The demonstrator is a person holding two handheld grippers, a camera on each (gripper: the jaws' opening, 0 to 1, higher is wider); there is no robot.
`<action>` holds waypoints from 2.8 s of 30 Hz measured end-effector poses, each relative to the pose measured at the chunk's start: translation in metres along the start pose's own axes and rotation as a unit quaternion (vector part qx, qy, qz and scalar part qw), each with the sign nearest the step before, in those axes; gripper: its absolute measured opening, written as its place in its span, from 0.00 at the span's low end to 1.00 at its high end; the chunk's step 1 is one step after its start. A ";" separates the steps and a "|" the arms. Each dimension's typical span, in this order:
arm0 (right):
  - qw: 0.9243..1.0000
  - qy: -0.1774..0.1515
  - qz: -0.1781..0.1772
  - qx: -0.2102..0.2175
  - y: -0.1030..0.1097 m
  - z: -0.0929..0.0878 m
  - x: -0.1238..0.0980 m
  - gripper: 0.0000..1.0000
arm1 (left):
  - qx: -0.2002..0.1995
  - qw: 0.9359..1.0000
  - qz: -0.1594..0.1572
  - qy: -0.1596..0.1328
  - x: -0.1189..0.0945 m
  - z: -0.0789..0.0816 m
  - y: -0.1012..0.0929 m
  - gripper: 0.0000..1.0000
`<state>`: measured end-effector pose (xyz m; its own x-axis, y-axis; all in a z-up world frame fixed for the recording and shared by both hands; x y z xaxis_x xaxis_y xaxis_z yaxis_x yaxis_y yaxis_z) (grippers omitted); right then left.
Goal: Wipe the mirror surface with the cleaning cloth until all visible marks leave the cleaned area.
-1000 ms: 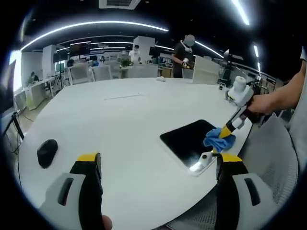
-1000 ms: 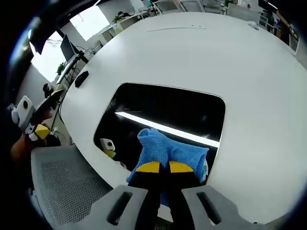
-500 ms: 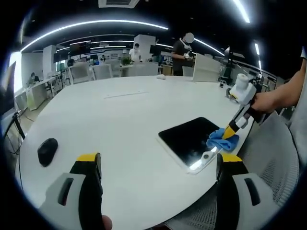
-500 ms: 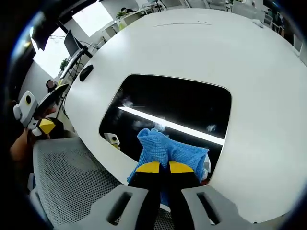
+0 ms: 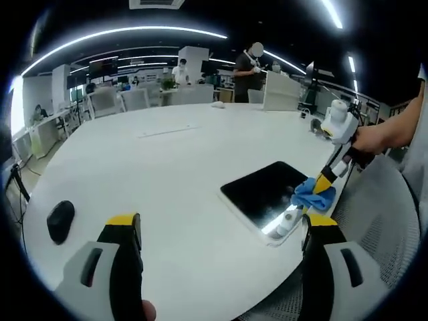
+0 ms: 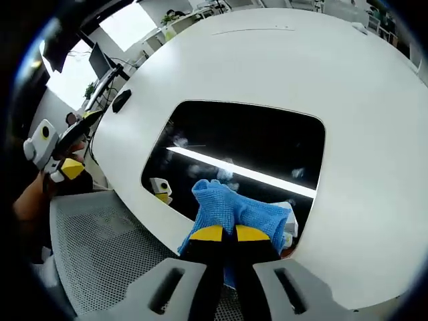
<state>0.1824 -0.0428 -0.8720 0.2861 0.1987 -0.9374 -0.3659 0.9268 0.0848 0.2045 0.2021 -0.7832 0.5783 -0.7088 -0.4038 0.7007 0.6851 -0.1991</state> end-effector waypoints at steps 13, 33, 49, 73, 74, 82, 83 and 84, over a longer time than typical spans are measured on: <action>1.000 0.000 0.002 -0.009 0.003 0.000 -0.001 0.00 | -0.003 1.000 -0.003 0.002 -0.006 -0.003 0.004 0.99; 1.000 -0.004 -0.012 -0.007 -0.023 -0.008 -0.006 0.00 | -0.012 1.000 0.000 -0.002 -0.013 -0.009 0.002 0.99; 1.000 -0.003 -0.029 0.005 -0.044 -0.011 -0.008 0.00 | -0.015 1.000 0.003 -0.005 -0.010 -0.011 0.008 0.99; 0.999 -0.017 -0.051 0.001 -0.051 0.022 0.003 0.00 | -0.020 1.000 0.006 -0.008 -0.010 -0.008 0.005 0.99; 0.999 -0.017 -0.051 0.004 -0.052 0.024 0.004 0.00 | -0.021 1.000 0.006 -0.008 -0.010 -0.008 0.005 0.99; 0.998 -0.027 -0.060 0.006 -0.063 0.048 0.012 0.00 | -0.023 1.000 0.007 -0.004 -0.012 -0.009 0.004 0.99; 0.998 -0.028 -0.061 0.007 -0.064 0.051 0.013 0.00 | -0.024 1.000 0.006 -0.006 -0.012 -0.009 0.004 0.99; 0.998 -0.029 -0.062 0.008 -0.065 0.053 0.013 0.00 | -0.023 1.000 0.006 -0.006 -0.012 -0.009 0.004 0.99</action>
<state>0.2573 -0.0833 -0.8720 0.3784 0.1006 -0.9202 -0.3111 0.9501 -0.0241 0.1973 0.2148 -0.7870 0.5912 -0.7026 -0.3961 0.6738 0.7001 -0.2361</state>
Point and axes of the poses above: the point that each gripper's makers call its tool centre point, and the gripper's own axes: x roughly forward along the fingers, y roughly to its left, z roughly out of its top, the point moved 1 cm from there along -x, roughly backward along the fingers, and after that the axes turned 14 degrees about -z, right-handed, at the moved point
